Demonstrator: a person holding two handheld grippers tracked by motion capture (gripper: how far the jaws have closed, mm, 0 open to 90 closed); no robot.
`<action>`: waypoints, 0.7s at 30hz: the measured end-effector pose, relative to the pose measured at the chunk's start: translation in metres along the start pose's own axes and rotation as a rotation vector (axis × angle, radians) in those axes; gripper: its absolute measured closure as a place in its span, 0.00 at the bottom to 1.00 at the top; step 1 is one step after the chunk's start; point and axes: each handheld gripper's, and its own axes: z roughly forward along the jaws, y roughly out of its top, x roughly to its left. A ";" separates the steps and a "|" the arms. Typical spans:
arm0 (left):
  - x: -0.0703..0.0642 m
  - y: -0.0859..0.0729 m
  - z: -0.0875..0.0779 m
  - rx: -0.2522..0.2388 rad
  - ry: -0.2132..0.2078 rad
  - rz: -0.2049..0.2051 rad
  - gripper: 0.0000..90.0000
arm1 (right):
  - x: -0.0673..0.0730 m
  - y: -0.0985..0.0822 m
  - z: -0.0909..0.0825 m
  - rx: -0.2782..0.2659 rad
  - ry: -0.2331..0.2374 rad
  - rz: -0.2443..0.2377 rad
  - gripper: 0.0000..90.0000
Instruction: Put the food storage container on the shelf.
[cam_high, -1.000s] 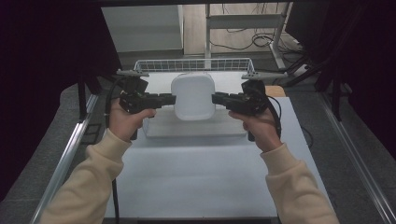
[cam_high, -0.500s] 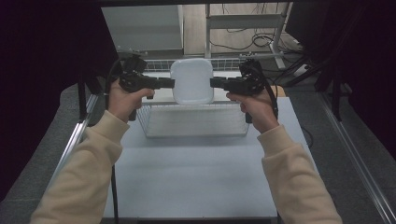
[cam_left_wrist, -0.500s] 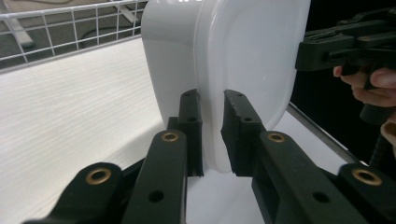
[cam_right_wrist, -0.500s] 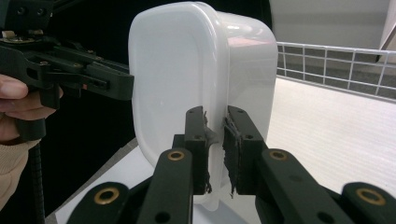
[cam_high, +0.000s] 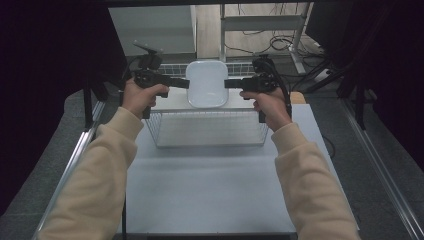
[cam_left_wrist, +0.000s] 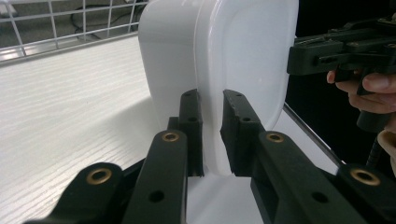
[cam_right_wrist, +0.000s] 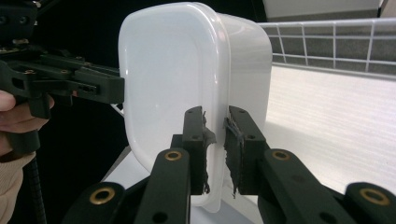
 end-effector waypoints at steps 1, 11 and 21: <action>0.002 0.001 0.002 0.002 -0.002 -0.006 0.88 | -0.001 0.000 0.001 0.003 0.000 0.007 0.87; 0.013 0.012 0.014 0.009 -0.010 -0.051 0.85 | -0.020 0.008 0.010 0.005 0.032 0.107 0.83; 0.033 0.020 0.028 0.001 -0.034 -0.159 0.77 | -0.039 0.017 0.028 0.008 0.050 0.221 0.78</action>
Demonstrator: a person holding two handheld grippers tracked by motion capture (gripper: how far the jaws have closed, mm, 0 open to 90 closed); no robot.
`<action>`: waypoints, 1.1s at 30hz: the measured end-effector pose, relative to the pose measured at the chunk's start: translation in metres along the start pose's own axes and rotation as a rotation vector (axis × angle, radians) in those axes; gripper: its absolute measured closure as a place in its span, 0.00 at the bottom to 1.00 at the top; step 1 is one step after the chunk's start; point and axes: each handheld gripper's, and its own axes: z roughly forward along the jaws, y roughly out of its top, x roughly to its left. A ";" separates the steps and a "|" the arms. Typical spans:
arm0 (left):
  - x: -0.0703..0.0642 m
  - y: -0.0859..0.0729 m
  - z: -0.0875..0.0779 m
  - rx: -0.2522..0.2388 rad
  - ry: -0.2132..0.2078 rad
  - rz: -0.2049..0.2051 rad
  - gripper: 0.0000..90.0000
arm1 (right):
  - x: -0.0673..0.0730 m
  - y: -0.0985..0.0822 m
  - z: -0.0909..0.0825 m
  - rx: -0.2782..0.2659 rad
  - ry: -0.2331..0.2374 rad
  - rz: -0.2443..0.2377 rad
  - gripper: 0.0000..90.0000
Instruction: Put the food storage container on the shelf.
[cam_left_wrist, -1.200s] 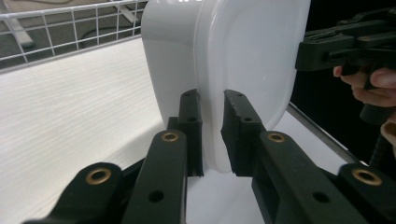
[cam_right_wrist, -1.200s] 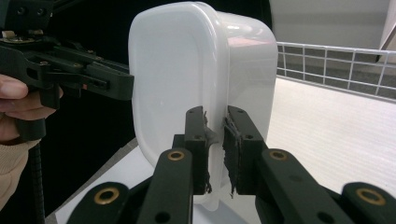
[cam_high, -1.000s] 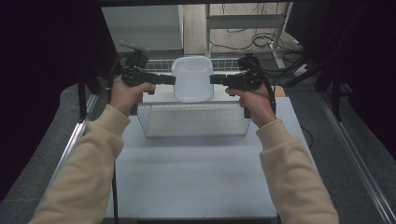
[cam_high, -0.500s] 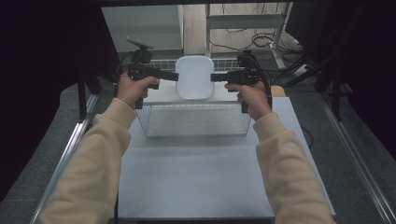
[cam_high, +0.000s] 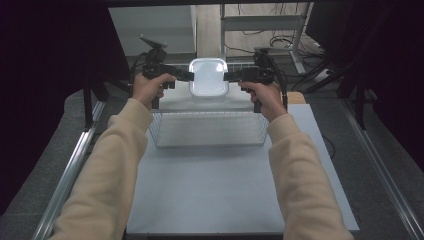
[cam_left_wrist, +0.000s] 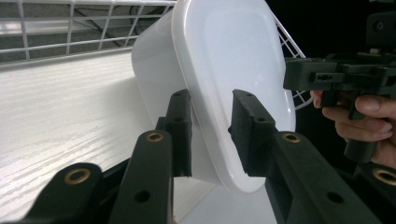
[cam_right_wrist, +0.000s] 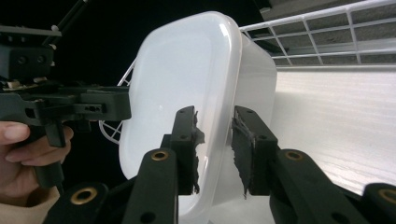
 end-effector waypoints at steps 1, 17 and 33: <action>0.000 0.000 0.000 0.000 0.000 0.000 0.77 | 0.000 0.000 0.000 0.000 0.000 0.000 0.78; 0.010 -0.002 0.014 0.002 -0.007 0.000 0.56 | 0.002 -0.005 0.014 0.002 -0.040 0.046 0.55; -0.032 -0.042 -0.032 -0.111 0.139 0.209 0.25 | 0.022 -0.028 -0.032 -0.074 -0.080 -0.217 0.33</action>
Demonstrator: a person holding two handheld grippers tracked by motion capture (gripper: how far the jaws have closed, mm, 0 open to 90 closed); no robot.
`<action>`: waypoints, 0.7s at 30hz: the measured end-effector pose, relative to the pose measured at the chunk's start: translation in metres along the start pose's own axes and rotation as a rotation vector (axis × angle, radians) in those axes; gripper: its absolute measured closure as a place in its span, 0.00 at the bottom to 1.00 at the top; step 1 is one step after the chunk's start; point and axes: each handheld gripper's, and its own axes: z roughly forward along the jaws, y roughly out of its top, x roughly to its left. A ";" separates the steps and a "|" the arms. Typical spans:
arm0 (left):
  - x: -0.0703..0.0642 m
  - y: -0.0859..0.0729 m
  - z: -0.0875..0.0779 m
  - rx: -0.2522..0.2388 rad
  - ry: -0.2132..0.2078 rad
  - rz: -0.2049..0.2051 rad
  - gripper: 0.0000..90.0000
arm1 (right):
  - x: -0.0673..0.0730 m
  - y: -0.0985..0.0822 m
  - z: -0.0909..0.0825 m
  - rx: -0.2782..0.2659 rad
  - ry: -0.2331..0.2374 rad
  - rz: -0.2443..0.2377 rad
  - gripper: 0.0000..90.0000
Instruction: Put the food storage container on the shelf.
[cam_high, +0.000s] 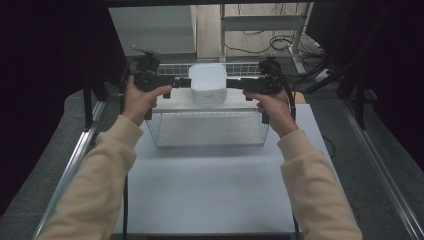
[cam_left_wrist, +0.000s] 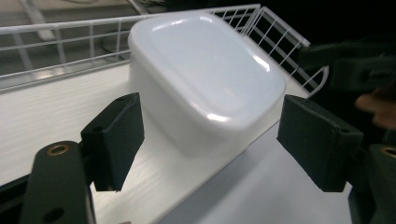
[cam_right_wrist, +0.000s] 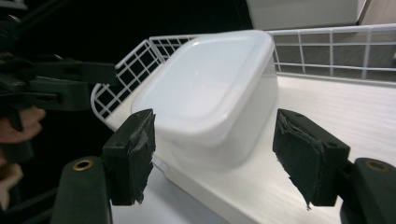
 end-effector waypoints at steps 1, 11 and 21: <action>0.000 0.000 0.000 0.000 0.000 0.000 0.25 | 0.001 -0.005 -0.005 -0.002 -0.006 -0.029 0.33; -0.025 -0.086 -0.034 -0.016 0.045 0.134 0.26 | 0.009 -0.069 -0.047 -0.053 0.004 -0.192 0.32; -0.022 -0.168 -0.026 0.029 0.022 0.102 0.27 | -0.004 -0.148 -0.075 -0.031 -0.066 -0.252 0.32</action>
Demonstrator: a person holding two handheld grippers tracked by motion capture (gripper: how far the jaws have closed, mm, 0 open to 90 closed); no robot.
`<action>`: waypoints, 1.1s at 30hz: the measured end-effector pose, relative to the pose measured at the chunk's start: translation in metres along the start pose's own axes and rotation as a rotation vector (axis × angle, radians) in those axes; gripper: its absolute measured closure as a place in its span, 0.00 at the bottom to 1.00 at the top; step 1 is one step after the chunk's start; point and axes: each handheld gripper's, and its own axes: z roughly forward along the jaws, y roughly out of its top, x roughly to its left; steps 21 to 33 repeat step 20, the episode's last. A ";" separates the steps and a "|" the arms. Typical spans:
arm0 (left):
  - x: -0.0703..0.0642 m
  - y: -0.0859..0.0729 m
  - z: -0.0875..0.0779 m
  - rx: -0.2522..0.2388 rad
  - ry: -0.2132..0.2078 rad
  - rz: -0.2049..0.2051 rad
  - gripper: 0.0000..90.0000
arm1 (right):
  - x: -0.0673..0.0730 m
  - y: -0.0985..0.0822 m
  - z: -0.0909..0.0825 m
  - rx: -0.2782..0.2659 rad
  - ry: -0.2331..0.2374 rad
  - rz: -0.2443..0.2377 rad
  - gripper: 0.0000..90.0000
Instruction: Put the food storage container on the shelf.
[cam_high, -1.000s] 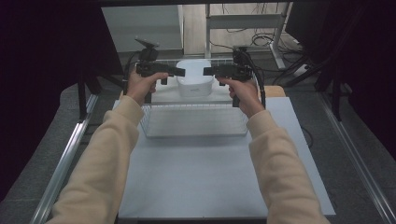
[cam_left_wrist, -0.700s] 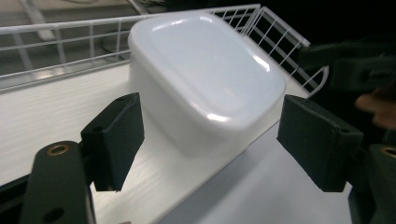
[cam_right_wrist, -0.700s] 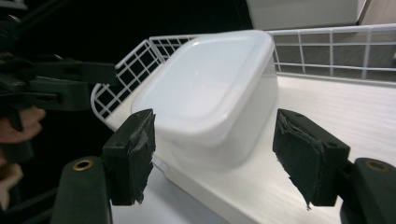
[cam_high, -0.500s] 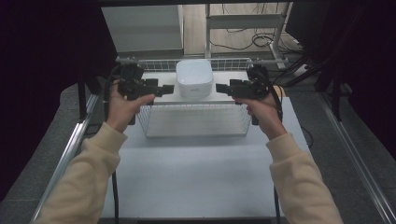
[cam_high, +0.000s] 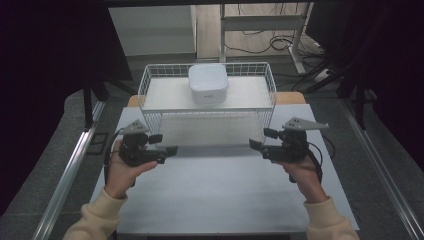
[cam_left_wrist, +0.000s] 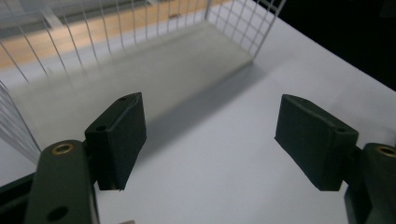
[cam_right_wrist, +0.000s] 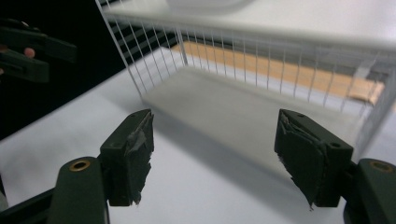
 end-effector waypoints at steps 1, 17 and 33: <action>0.000 -0.010 0.003 0.012 -0.009 -0.013 0.27 | 0.000 -0.006 -0.002 0.006 -0.005 0.001 0.32; 0.011 -0.049 0.015 0.074 -0.007 -0.070 0.27 | -0.006 -0.059 0.001 0.088 -0.032 0.027 0.30; 0.012 -0.051 0.017 0.085 -0.010 -0.074 0.26 | -0.006 -0.063 0.003 0.100 -0.036 0.020 0.29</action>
